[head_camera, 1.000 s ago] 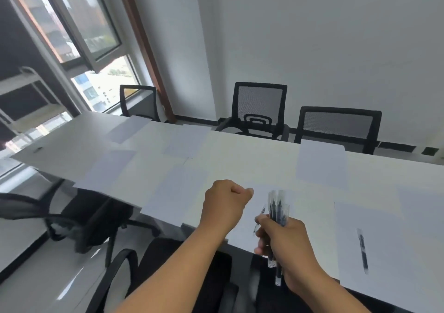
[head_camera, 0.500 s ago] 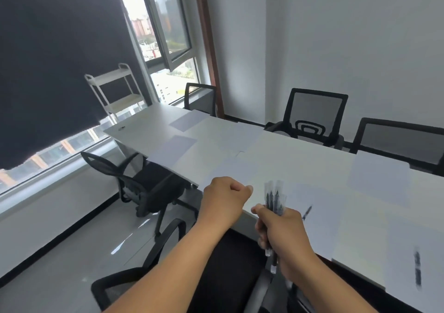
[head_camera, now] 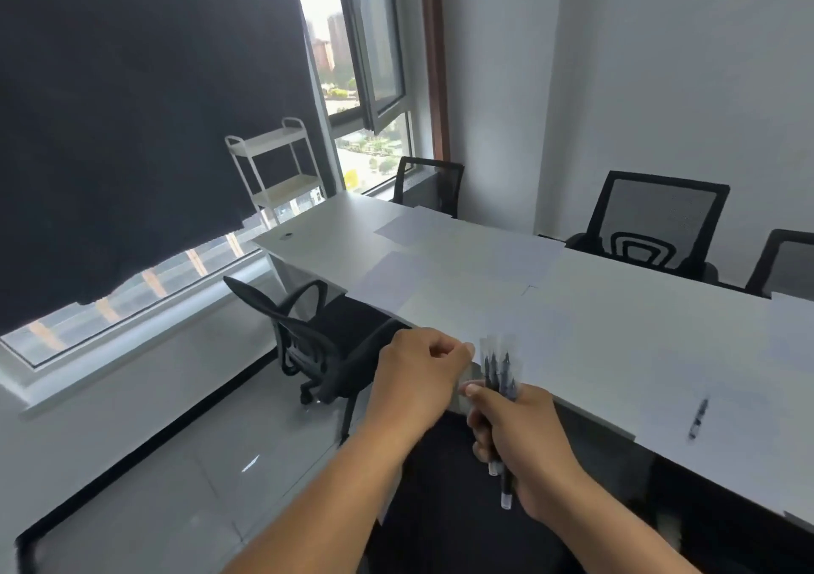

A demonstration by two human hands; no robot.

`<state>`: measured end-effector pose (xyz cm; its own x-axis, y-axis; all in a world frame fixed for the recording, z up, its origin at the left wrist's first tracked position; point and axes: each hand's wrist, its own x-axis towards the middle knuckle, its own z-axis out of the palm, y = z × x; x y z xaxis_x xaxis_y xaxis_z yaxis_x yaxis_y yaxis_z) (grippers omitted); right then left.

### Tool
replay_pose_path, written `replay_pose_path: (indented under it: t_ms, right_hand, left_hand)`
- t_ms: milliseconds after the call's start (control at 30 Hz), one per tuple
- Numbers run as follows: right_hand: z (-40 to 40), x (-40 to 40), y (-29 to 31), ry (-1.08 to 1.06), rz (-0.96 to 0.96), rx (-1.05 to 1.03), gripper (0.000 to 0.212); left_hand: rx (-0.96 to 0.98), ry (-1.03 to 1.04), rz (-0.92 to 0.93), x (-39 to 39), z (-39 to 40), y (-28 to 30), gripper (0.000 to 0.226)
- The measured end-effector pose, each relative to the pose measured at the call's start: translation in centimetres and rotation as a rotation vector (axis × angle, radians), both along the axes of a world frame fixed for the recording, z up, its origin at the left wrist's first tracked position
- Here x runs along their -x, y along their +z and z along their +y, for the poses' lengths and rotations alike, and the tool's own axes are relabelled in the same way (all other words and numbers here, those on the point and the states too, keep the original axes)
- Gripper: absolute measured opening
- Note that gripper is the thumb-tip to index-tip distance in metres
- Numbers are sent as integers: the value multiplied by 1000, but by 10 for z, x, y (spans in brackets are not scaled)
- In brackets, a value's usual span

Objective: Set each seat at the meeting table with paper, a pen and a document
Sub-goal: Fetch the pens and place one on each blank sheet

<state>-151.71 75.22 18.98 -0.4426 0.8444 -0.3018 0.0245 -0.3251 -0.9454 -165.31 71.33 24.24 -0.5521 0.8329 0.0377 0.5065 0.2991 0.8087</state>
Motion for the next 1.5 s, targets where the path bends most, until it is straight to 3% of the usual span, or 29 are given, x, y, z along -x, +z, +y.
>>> replay_pose_path:
  t_ms: [200, 433, 733, 867, 1033, 1167, 1333, 1500]
  right_hand:
    - [-48, 115, 10, 1, 21, -9, 15]
    - [-64, 207, 32, 48, 20, -40, 22]
    - [-40, 271, 48, 50, 45, -86, 23]
    - [-24, 296, 55, 53, 29, -86, 30]
    - [-3, 344, 60, -20, 11, -102, 35]
    - [9, 391, 59, -114, 25, -101, 36]
    - [18, 444, 65, -232, 38, -82, 34]
    - [40, 446, 65, -365, 5, -81, 33]
  left_hand:
    - [-23, -91, -23, 119, -39, 11, 24]
    - [-54, -84, -78, 206, -63, 28, 25]
    - [-46, -113, 44, 273, -34, 32, 42]
    - [-67, -150, 85, 298, -16, 41, 30]
    - [-82, -226, 66, 346, 16, 44, 29]
    - [-88, -296, 26, 398, 41, 39, 46]
    - [-111, -407, -13, 448, 71, 43, 45]
    - [-112, -556, -49, 449, 110, 43, 43]
